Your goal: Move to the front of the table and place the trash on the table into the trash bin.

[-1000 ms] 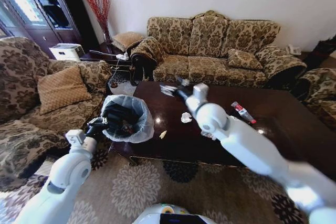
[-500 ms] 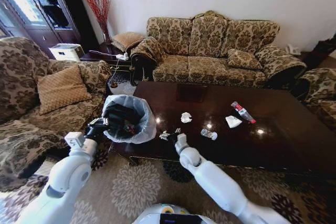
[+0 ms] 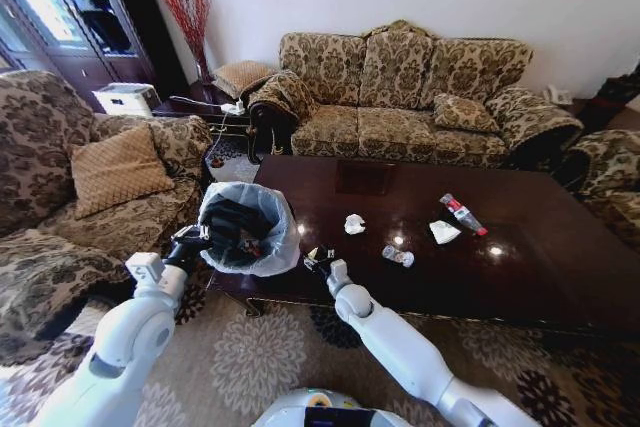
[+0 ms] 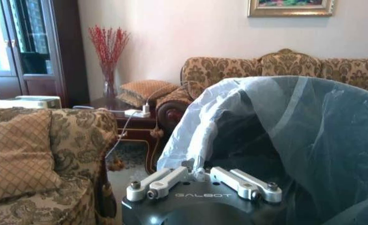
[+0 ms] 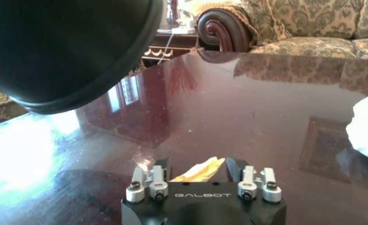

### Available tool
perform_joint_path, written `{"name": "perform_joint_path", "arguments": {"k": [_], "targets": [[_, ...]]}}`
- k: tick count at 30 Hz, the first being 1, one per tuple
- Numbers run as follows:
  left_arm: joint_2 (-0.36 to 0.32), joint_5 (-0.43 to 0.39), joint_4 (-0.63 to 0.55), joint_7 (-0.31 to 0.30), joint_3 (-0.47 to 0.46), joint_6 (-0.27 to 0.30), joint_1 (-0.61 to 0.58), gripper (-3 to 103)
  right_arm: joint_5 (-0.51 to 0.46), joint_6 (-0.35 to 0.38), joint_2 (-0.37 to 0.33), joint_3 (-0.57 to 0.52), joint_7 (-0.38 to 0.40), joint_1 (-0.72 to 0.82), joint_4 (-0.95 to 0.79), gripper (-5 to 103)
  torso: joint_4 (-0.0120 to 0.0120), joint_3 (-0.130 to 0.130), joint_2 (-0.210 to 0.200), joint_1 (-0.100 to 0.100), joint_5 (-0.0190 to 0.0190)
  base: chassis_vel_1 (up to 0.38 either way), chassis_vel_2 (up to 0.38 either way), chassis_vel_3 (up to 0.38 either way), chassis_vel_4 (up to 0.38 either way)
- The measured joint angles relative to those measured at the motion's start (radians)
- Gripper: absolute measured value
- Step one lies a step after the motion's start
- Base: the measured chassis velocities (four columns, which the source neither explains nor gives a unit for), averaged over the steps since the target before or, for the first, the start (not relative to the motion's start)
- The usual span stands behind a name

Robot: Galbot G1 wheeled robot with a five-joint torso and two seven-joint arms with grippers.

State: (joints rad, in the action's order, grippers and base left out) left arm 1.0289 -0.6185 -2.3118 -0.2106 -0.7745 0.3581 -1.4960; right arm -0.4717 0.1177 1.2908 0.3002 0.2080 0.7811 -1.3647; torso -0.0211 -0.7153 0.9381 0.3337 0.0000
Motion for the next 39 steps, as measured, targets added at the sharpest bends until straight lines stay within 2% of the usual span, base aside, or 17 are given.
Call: {"name": "perform_joint_path", "arguments": {"k": [1,2,4,5,8,9,11,12,14,21,29,31,32,34,37,39], "targets": [[0.000,0.000,0.000,0.000,0.001,0.000,0.000,1,0.003,-0.002,0.000,0.001,-0.002,0.001,0.001,52,0.0000,0.000,0.000,0.000,0.0001,0.000,0.000,0.000,0.000],[0.000,0.000,0.000,0.000,0.001,0.000,0.000,1,0.005,-0.002,0.000,0.001,-0.002,0.001,0.002,52,0.0000,0.000,0.000,0.000,0.0000,0.000,0.000,0.000,0.000],[0.000,-0.001,0.002,0.000,0.003,0.000,0.000,1,0.008,-0.003,-0.001,0.002,-0.003,0.006,-0.001,41,-0.0001,0.000,0.000,0.000,0.0001,0.000,0.000,0.000,0.000],[0.000,-0.001,0.002,0.000,0.003,0.000,0.000,1,0.008,-0.003,-0.001,0.002,-0.003,0.006,-0.001,41,-0.0001,0.000,0.000,0.000,0.0001,0.000,0.000,0.000,0.000],[-0.003,-0.001,0.010,0.000,0.006,0.000,0.006,1,0.016,-0.004,-0.008,0.003,-0.002,0.009,-0.006,25,-0.0004,0.000,0.000,0.000,0.0000,0.000,0.000,0.000,0.000],[-0.003,-0.001,0.010,0.000,0.006,0.000,0.006,1,0.016,-0.004,-0.008,0.003,-0.002,0.009,-0.006,25,-0.0004,0.000,0.000,0.000,0.0000,0.000,0.000,0.000,0.000],[-0.006,-0.001,0.014,0.001,0.010,-0.001,0.010,1,0.021,-0.007,-0.013,0.004,0.000,0.010,-0.009,14,-0.0004,0.000,0.000,0.000,0.0001,0.000,0.000,0.000,0.000],[-0.006,-0.001,0.014,0.001,0.010,-0.001,0.010,1,0.021,-0.007,-0.013,0.004,0.000,0.010,-0.009,14,-0.0004,0.000,0.000,0.000,0.0001,0.000,0.000,0.000,0.000],[-0.006,-0.002,0.016,0.004,0.013,-0.001,0.013,1,0.021,-0.008,-0.016,-0.002,0.004,0.011,-0.013,4,-0.0006,0.000,0.000,0.000,0.0002,0.000,0.000,0.000,0.000],[-0.006,-0.002,0.017,0.008,0.014,-0.001,0.014,1,0.014,-0.009,-0.030,-0.064,0.021,0.009,-0.040,0,0.0000,-0.001,0.000,0.000,0.0000,0.000,0.000,0.000,0.000],[0.023,0.008,0.020,0.011,0.033,-0.001,0.021,1,-0.066,0.020,-0.122,-0.123,0.068,-0.086,-0.227,0,-0.0001,0.000,0.000,0.000,0.0002,0.000,0.000,0.000,0.000],[0.030,0.017,0.025,0.019,0.038,-0.001,0.022,1,-0.078,0.025,-0.146,-0.127,0.067,-0.142,-0.277,0,-0.0002,0.000,0.000,0.000,0.0002,0.000,0.000,0.000,0.000],[0.032,0.028,0.033,0.033,0.043,-0.007,0.022,1,-0.087,0.033,-0.168,-0.125,0.039,-0.217,-0.317,0,-0.0002,0.000,0.000,0.000,0.0001,0.000,0.000,0.000,0.000],[0.032,0.032,0.036,0.039,0.044,-0.010,0.021,1,-0.093,0.037,-0.175,-0.120,0.028,-0.244,-0.328,0,-0.0003,0.000,0.000,0.000,-0.0001,0.000,0.000,0.000,0.000],[0.035,0.053,0.051,0.066,0.048,-0.021,0.016,1,-0.168,0.070,-0.196,-0.048,-0.001,-0.444,-0.402,0,-0.0005,0.000,0.000,0.000,-0.0001,0.000,0.000,0.000,0.000],[0.034,0.056,0.058,0.068,0.050,-0.021,0.018,1,-0.235,0.095,-0.194,0.006,0.009,-0.527,-0.458,0,-0.0004,0.000,0.000,0.000,-0.0006,0.000,0.000,0.000,0.000]]}}
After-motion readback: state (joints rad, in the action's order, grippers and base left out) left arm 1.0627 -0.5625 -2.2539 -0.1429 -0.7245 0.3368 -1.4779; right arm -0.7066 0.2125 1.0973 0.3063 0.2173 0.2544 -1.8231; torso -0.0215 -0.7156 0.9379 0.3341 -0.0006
